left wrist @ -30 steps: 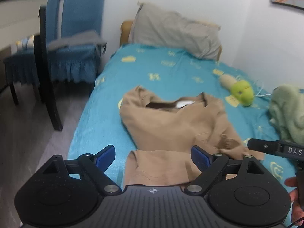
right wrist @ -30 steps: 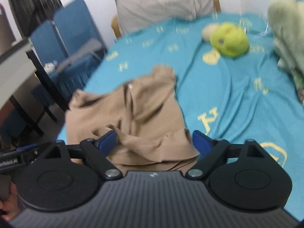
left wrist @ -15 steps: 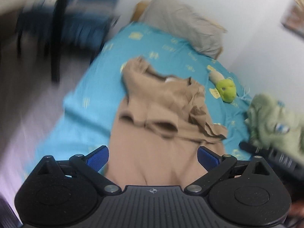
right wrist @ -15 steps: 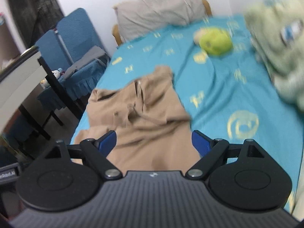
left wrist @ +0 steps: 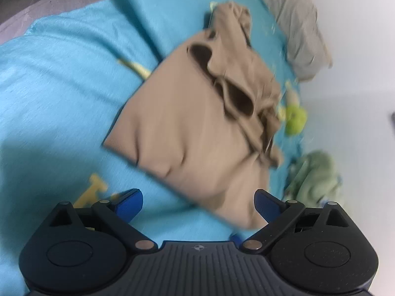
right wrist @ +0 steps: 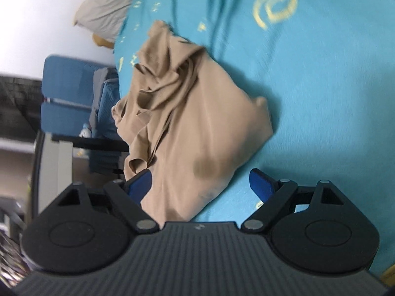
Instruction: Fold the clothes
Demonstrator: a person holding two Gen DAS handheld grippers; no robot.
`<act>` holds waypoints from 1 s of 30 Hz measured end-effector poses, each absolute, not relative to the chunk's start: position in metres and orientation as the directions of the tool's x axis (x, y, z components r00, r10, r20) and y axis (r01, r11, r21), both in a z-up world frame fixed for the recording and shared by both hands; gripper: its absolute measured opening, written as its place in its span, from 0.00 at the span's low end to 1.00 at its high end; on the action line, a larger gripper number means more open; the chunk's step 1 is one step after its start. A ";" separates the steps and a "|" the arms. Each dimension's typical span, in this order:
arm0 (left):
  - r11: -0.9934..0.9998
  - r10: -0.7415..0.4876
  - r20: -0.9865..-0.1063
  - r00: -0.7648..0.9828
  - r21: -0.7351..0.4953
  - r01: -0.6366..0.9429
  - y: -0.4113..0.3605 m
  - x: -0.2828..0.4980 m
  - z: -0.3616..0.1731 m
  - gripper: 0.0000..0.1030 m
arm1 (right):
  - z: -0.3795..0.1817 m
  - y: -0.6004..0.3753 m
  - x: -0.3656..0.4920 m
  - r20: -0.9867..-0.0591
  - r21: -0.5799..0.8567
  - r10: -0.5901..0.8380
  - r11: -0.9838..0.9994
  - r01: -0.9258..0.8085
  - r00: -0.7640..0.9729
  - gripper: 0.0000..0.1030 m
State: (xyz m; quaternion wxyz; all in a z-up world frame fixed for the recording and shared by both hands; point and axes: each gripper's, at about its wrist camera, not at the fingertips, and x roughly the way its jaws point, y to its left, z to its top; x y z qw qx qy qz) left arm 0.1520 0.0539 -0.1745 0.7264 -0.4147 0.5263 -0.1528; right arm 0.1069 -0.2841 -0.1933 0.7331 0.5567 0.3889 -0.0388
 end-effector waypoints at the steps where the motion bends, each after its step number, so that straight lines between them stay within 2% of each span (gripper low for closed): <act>1: 0.602 -0.647 -0.634 0.425 -0.766 -0.227 0.056 0.155 -0.175 0.89 | -0.198 -0.285 0.108 -0.615 0.786 0.367 0.361 0.502 0.699 0.81; 3: 0.587 -0.617 -0.627 0.476 -0.769 -0.254 0.062 0.159 -0.178 0.77 | -0.202 -0.288 0.111 -0.613 0.787 0.340 0.348 0.510 0.714 0.70; 4: 0.577 -0.607 -0.623 0.494 -0.772 -0.265 0.065 0.161 -0.180 0.74 | -0.203 -0.288 0.112 -0.613 0.786 0.328 0.345 0.513 0.719 0.68; 7: 0.570 -0.574 -0.621 0.534 -0.771 -0.285 0.071 0.166 -0.186 0.50 | -0.205 -0.290 0.116 -0.613 0.784 0.294 0.334 0.522 0.733 0.56; 9: 0.567 -0.554 -0.630 0.544 -0.764 -0.308 0.075 0.167 -0.189 0.26 | -0.204 -0.288 0.116 -0.635 0.763 0.268 0.363 0.534 0.725 0.29; 12: 0.569 -0.536 -0.635 0.556 -0.758 -0.317 0.079 0.168 -0.189 0.12 | -0.200 -0.287 0.114 -0.635 0.758 0.252 0.385 0.526 0.730 0.20; 15: 0.587 -0.526 -0.614 0.588 -0.763 -0.271 0.074 0.165 -0.170 0.08 | -0.193 -0.288 0.112 -0.607 0.775 0.246 0.394 0.494 0.756 0.16; 18: 0.585 -0.536 -0.553 0.637 -0.788 -0.191 0.074 0.155 -0.142 0.06 | -0.175 -0.286 0.107 -0.571 0.783 0.215 0.432 0.447 0.792 0.14; 26: 0.569 -0.574 -0.430 0.697 -0.821 -0.037 0.077 0.107 -0.079 0.05 | -0.112 -0.289 0.074 -0.473 0.781 0.123 0.517 0.351 0.872 0.11; 30: 0.578 -0.564 -0.418 0.713 -0.816 -0.021 0.084 0.068 -0.061 0.05 | -0.091 -0.286 0.046 -0.436 0.794 0.137 0.524 0.308 0.889 0.11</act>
